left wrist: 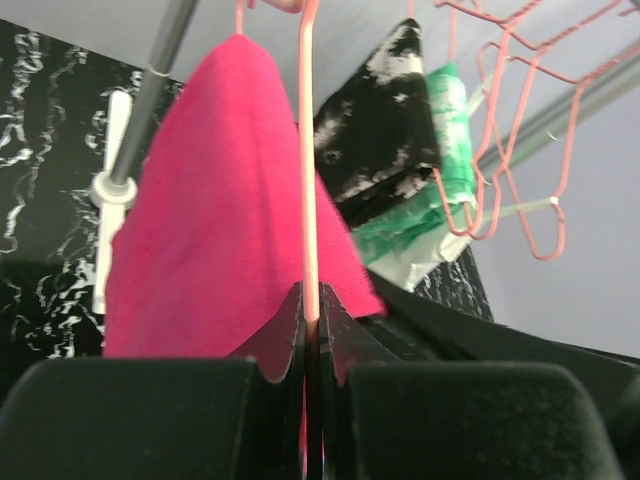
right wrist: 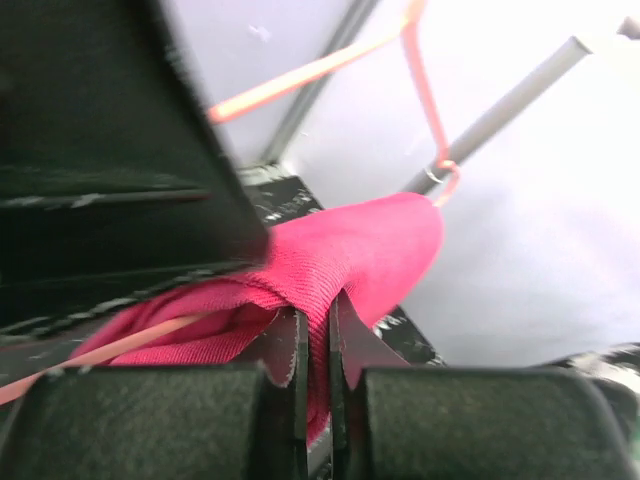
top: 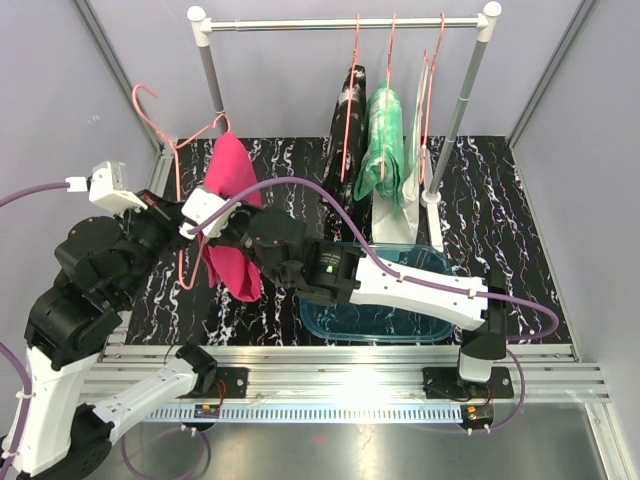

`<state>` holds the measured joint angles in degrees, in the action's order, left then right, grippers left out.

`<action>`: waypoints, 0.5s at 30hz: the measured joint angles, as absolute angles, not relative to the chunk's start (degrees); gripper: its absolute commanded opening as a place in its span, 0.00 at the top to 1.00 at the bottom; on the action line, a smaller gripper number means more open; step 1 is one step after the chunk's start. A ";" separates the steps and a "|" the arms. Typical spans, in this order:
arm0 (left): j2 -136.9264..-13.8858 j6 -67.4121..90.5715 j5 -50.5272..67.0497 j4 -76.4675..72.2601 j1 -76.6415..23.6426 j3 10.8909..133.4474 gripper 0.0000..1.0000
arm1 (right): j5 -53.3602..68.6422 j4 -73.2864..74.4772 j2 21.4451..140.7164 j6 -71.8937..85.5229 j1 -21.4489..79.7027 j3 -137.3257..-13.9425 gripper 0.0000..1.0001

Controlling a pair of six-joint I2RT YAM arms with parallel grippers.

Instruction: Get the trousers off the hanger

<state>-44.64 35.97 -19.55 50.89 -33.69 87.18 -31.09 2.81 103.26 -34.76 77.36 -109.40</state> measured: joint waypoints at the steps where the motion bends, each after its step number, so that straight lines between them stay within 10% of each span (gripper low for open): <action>1: -44.14 35.92 -20.34 50.76 -33.69 86.26 1.00 | -31.79 2.76 103.26 -35.53 77.36 -109.40 1.00; 15: -38.06 35.40 -24.25 49.54 -33.69 76.14 1.00 | -37.85 2.20 103.26 -42.44 77.54 -120.86 1.00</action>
